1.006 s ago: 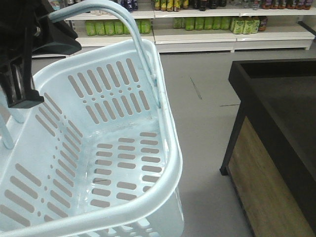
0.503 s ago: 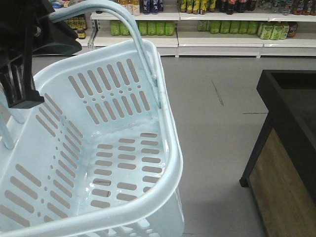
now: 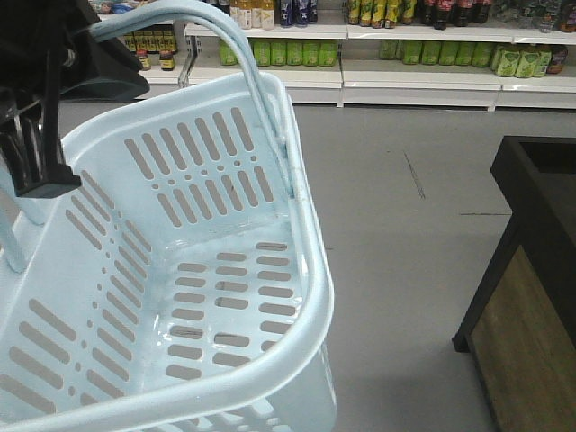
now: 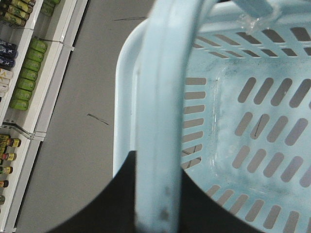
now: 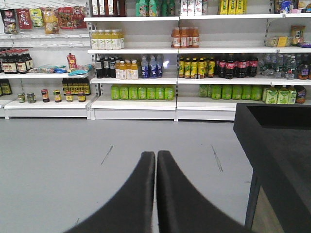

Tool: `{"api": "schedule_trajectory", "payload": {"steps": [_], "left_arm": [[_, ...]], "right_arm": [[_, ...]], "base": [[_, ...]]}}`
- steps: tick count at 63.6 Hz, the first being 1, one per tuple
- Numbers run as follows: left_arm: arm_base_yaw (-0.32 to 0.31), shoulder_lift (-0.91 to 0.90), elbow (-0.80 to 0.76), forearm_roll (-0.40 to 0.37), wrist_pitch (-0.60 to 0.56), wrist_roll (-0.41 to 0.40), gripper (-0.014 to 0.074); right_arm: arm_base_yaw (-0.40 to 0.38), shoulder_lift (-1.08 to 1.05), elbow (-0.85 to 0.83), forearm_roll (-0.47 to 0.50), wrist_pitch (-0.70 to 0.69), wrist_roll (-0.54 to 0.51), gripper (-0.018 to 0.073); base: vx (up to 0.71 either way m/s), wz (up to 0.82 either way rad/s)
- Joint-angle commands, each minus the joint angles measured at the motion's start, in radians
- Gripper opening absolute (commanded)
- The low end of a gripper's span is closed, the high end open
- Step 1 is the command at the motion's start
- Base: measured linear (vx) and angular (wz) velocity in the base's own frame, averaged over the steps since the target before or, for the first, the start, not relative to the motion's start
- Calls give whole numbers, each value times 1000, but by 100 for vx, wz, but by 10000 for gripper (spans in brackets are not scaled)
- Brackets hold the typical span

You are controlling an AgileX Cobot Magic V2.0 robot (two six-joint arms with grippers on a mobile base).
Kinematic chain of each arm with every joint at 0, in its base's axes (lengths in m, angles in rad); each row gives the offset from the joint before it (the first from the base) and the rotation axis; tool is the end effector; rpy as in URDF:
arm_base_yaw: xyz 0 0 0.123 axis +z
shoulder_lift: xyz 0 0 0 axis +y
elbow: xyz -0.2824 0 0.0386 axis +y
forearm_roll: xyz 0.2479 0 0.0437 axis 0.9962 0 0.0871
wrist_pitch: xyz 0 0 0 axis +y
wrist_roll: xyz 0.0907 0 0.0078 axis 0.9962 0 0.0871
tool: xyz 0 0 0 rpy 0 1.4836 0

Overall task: Pick three apples into basket with both arms
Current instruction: 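Drive the base along the shelves carrying the basket in the left gripper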

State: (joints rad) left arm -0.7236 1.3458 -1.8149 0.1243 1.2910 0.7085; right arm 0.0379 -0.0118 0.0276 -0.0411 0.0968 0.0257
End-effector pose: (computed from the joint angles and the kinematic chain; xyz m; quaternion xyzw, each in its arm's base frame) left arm 0.1894 -0.1528 0.4974 0.5923 0.6937 0.0585 0.4056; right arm 0.0567 0.0018 0.1956 -0.0176 0.7158 0.0065 0.6981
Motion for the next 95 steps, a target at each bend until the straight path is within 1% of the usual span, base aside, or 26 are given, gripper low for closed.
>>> {"api": "schedule_trajectory", "payload": {"steps": [1, 43, 95], "left_arm": [[-3, -28, -34, 1, -43, -11, -6], [-3, -28, -34, 1, -43, -11, -6], [-3, -28, -34, 1, -43, -11, -6]], "right_arm": [[-6, -10, 14, -8, -80, 0, -8], [-6, -10, 14, -8, -80, 0, -8], [-6, -10, 14, -8, -80, 0, -8]], "base": [[4, 6], [6, 7], [11, -2]]}}
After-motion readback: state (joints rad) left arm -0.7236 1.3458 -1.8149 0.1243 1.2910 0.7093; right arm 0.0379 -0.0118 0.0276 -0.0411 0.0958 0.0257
